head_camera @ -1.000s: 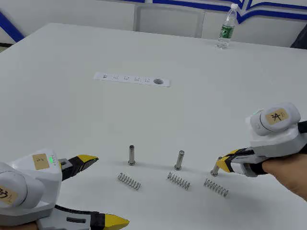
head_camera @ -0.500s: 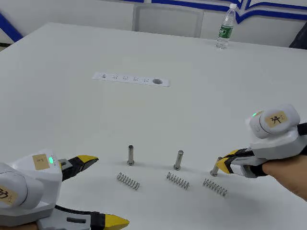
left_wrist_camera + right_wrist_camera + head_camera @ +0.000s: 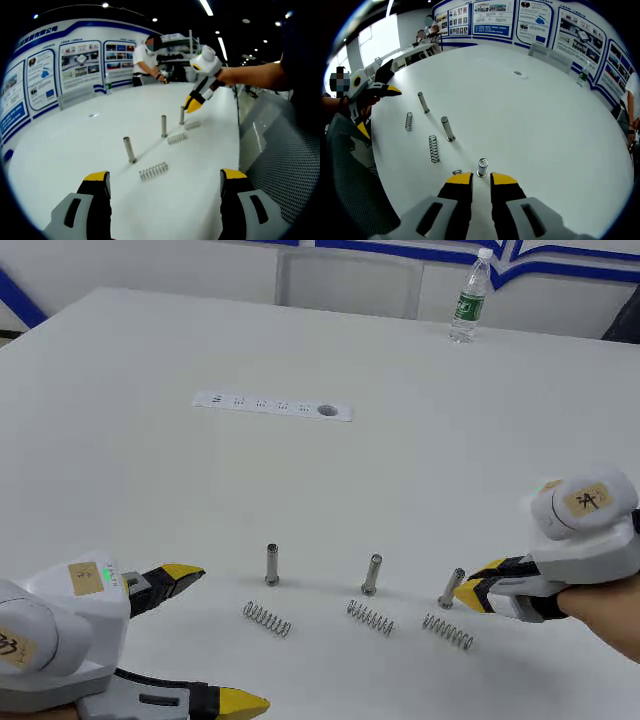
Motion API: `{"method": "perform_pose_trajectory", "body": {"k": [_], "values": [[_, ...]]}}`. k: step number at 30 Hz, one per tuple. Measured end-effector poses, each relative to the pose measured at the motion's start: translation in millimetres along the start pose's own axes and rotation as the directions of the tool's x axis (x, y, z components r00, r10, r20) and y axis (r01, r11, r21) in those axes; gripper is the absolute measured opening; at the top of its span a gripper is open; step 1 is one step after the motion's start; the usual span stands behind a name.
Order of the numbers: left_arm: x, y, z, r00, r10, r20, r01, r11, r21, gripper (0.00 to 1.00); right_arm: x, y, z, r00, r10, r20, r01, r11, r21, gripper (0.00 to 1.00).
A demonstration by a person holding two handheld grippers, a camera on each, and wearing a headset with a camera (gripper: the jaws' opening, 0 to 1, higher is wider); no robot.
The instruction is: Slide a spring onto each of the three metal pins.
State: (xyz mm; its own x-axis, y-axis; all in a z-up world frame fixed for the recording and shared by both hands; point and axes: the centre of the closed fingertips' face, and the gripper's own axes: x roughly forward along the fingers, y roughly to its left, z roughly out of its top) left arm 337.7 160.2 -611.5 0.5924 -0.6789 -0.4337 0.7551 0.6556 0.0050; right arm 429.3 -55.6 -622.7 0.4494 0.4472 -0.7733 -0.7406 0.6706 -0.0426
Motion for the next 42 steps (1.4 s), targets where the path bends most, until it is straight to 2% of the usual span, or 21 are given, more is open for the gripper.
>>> {"method": "perform_pose_trajectory", "body": {"k": [5,10,19,23,28,42], "values": [[-0.2,0.0,0.0,1.0000,0.000,-0.001,0.000,1.000,0.000,0.92,0.2,9.1,-8.1,0.9994,0.024,-0.023,-0.025,1.000,-0.019,0.15],[0.5,-0.7,0.6,1.0000,0.000,0.000,0.000,1.000,0.000,0.92,2.5,20.9,-8.5,0.9979,0.056,-0.033,-0.057,0.998,-0.036,0.15],[0.4,-2.3,-0.1,1.0000,-0.002,-0.003,0.002,1.000,0.000,0.92,16.6,40.4,-4.5,0.9914,0.106,-0.077,-0.114,0.987,-0.116,0.15],[-0.1,-2.1,-0.1,1.0000,0.000,-0.003,0.000,1.000,-0.001,0.92,24.5,42.3,-5.3,0.9878,0.102,-0.118,-0.122,0.977,-0.174,0.15],[-0.5,-1.5,-1.7,1.0000,0.002,-0.005,-0.002,1.000,-0.003,0.92,33.4,41.4,-8.6,0.9820,0.101,-0.160,-0.134,0.969,-0.208,0.15],[-1.6,0.0,-4.2,0.9999,0.010,-0.007,-0.010,1.000,-0.014,0.92,40.8,43.0,-14.6,0.9649,0.130,-0.228,-0.182,0.957,-0.225,0.13]]}}
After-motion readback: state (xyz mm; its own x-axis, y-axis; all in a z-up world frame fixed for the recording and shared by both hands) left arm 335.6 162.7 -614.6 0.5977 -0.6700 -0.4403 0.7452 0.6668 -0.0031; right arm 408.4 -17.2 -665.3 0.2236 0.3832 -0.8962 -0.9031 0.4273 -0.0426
